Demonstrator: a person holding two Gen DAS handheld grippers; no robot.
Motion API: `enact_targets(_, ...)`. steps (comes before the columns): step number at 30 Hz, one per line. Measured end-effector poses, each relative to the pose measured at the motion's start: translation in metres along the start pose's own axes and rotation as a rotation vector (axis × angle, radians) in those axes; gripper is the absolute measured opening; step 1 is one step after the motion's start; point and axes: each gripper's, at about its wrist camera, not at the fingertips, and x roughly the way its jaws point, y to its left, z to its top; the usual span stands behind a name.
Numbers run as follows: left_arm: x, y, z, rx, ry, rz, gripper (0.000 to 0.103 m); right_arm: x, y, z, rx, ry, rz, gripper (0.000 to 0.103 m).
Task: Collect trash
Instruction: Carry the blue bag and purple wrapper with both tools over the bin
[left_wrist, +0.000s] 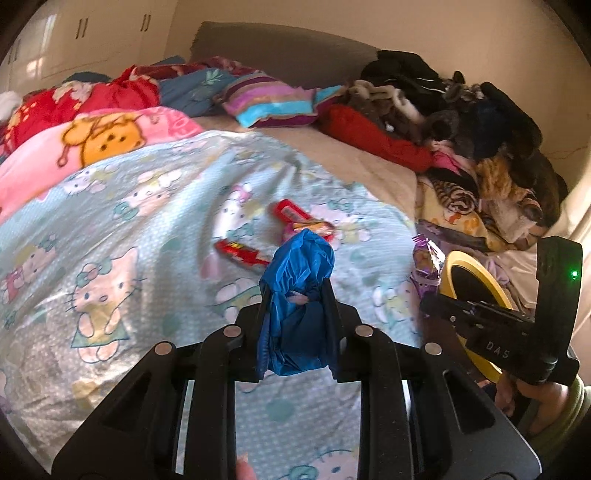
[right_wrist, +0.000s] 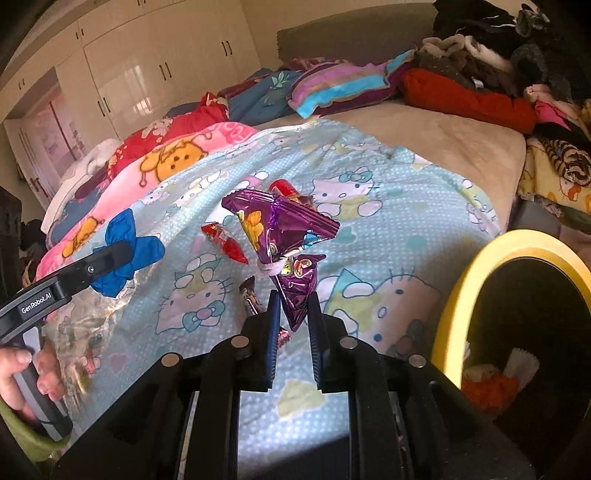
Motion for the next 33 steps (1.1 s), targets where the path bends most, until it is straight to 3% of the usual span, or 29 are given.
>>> enact_targets(33, -0.019, -0.100, 0.003, 0.175, -0.047, -0.145, 0.017, -0.089, -0.057, -0.019, 0.122, -0.118, -0.077, 0.015)
